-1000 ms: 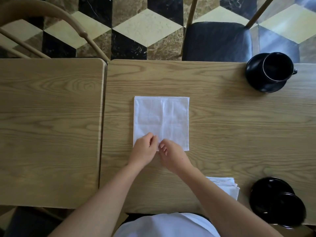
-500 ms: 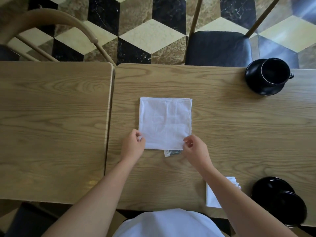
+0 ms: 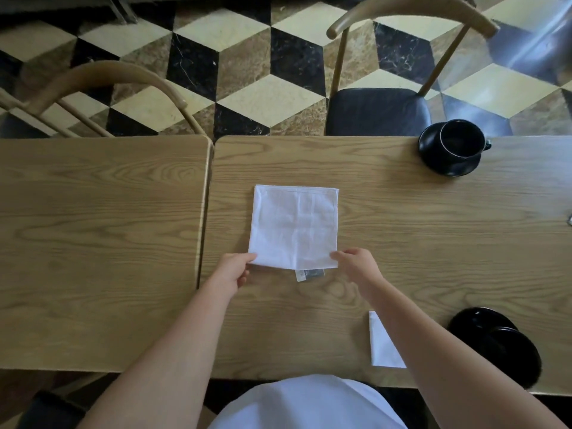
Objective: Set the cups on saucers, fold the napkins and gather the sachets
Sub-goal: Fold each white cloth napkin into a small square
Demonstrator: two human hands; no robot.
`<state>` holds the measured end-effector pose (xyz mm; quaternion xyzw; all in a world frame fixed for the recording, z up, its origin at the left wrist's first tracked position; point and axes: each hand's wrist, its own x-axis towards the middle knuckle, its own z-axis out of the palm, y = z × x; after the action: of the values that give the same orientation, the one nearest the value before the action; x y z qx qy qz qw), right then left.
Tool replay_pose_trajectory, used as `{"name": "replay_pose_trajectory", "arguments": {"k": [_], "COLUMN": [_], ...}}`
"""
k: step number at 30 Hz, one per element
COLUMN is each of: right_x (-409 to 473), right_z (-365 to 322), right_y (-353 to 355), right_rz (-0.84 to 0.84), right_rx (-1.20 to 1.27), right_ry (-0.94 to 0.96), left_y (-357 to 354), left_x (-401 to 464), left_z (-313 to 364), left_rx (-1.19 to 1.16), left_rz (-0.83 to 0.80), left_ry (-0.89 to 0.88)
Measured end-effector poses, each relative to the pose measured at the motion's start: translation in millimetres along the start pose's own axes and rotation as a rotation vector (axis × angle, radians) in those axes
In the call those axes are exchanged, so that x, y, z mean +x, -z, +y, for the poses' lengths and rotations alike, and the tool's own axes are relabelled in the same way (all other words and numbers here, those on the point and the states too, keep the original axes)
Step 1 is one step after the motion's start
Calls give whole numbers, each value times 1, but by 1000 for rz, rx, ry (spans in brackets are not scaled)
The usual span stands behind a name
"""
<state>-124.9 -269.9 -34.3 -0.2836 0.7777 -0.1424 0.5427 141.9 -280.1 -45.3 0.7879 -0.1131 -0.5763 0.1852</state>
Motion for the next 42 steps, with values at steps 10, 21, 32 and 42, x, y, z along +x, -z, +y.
{"name": "replay_pose_trajectory", "arguments": {"k": [10, 21, 32, 42], "right_x": [-59, -83, -41, 17], "right_z": [34, 84, 30, -10], "right_y": [33, 41, 46, 45], "right_rz": [-66, -83, -98, -106], "right_rx": [154, 268, 350, 240], "right_ry": [48, -54, -31, -139], "left_y": [10, 7, -6, -24], "left_x": [-51, -66, -47, -14], "left_z": [-42, -104, -32, 20], "left_rx": [-145, -96, -164, -24], "left_rz": [-150, -93, -61, -37], "left_ry": [-116, -77, -206, -124]}}
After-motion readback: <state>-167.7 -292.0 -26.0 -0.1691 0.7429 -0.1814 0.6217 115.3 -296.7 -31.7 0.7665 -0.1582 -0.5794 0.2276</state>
